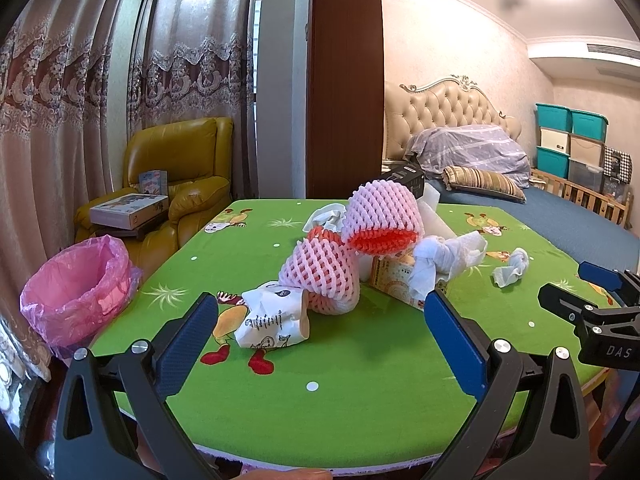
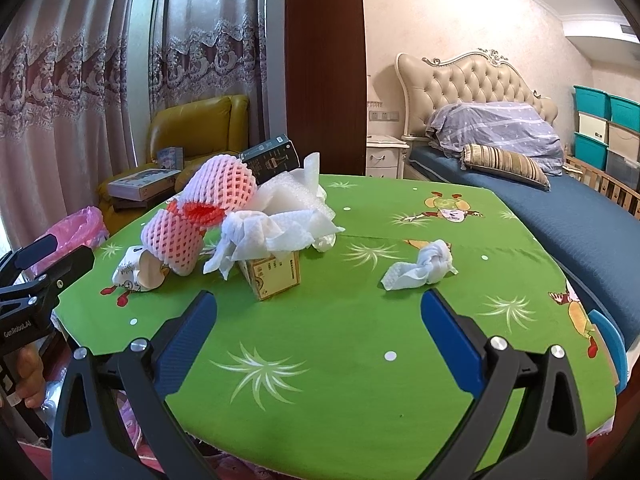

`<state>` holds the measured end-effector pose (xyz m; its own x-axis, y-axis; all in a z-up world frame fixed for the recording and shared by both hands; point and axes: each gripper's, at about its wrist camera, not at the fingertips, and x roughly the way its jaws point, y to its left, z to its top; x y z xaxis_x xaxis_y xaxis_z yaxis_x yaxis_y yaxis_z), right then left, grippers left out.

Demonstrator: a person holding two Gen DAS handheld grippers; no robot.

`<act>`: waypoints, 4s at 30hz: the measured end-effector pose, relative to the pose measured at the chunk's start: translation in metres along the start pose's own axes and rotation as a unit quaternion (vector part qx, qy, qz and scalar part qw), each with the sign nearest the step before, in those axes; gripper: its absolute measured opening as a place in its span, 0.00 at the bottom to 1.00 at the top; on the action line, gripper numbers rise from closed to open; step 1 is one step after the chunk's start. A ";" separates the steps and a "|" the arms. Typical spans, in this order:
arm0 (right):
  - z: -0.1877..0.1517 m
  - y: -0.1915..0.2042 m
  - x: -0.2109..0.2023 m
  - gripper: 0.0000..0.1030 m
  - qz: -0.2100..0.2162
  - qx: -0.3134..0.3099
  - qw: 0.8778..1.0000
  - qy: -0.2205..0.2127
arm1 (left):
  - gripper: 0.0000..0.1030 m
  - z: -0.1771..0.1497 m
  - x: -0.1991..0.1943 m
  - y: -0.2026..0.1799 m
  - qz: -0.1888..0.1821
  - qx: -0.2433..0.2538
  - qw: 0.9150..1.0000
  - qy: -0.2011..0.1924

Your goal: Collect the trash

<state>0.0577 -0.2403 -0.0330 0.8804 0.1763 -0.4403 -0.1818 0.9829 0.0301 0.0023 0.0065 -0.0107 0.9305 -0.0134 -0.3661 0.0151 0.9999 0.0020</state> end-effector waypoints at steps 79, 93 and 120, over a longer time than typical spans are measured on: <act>0.029 0.059 0.091 0.43 0.094 -0.031 0.995 0.011 | 0.37 -0.006 0.092 0.056 0.039 0.022 0.994 0.096; 0.027 0.057 0.090 0.43 0.099 -0.021 0.995 0.020 | 0.58 -0.027 0.119 0.076 0.022 -0.044 0.986 0.158; 0.063 0.075 0.022 0.43 0.132 -0.049 0.988 -0.060 | 0.58 -0.023 0.060 0.069 0.041 0.007 0.994 0.103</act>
<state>0.0907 -0.1597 0.0162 0.8416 0.4359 -0.3190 -0.4479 0.8932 0.0388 0.0507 0.0749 -0.0536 0.8338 0.0716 -0.5475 -0.0515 0.9973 0.0520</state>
